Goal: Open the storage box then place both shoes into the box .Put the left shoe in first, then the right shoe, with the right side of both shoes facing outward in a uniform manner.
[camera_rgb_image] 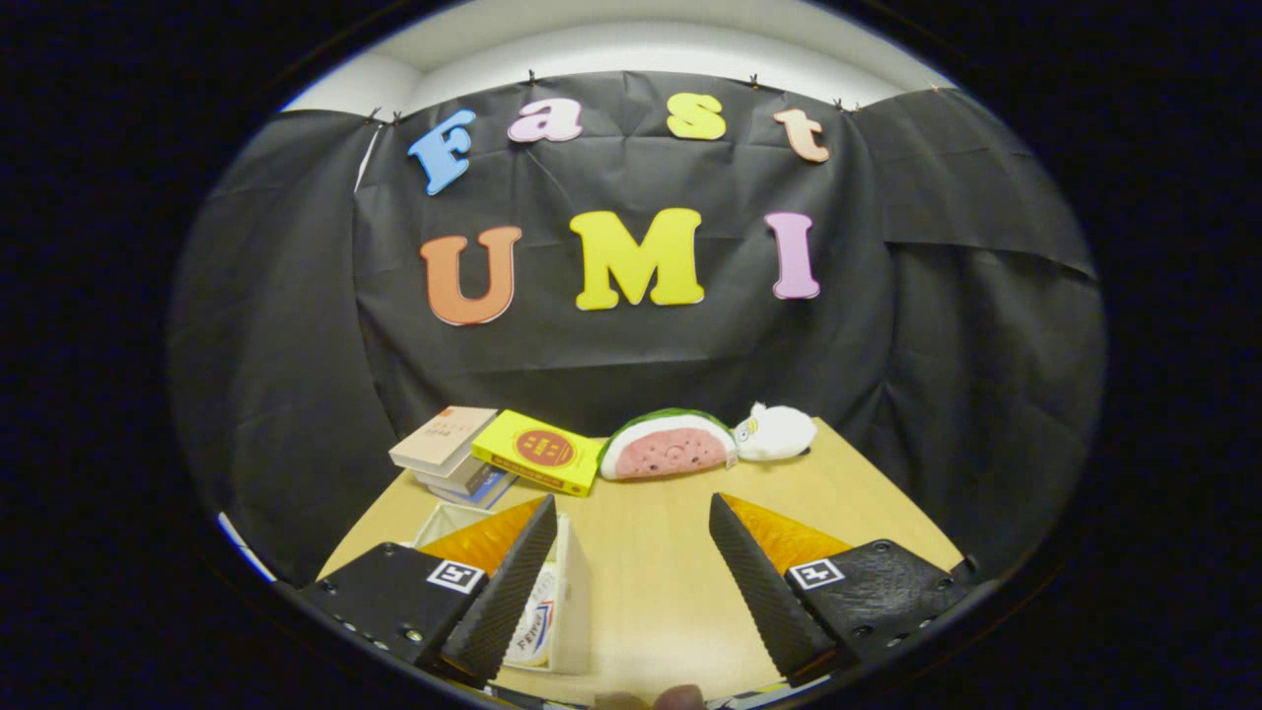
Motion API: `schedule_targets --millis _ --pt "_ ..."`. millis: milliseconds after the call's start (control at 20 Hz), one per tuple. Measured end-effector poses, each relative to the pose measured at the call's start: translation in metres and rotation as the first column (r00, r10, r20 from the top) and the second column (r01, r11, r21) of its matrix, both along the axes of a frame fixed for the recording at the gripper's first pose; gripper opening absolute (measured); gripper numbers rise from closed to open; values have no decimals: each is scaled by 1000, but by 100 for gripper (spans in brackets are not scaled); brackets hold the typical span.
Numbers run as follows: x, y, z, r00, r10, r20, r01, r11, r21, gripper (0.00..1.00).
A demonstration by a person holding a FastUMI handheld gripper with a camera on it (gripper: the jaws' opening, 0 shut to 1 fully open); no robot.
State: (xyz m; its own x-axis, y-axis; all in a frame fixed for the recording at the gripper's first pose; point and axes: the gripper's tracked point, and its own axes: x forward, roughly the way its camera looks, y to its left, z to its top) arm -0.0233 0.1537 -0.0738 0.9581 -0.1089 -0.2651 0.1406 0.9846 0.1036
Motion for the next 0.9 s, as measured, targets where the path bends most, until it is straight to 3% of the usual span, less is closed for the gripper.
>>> schedule_targets --millis 400,900 --pt "-22 -109 59 988 -30 151 40 997 -70 96" --pt "-31 -183 44 988 -14 153 14 1000 1 96"
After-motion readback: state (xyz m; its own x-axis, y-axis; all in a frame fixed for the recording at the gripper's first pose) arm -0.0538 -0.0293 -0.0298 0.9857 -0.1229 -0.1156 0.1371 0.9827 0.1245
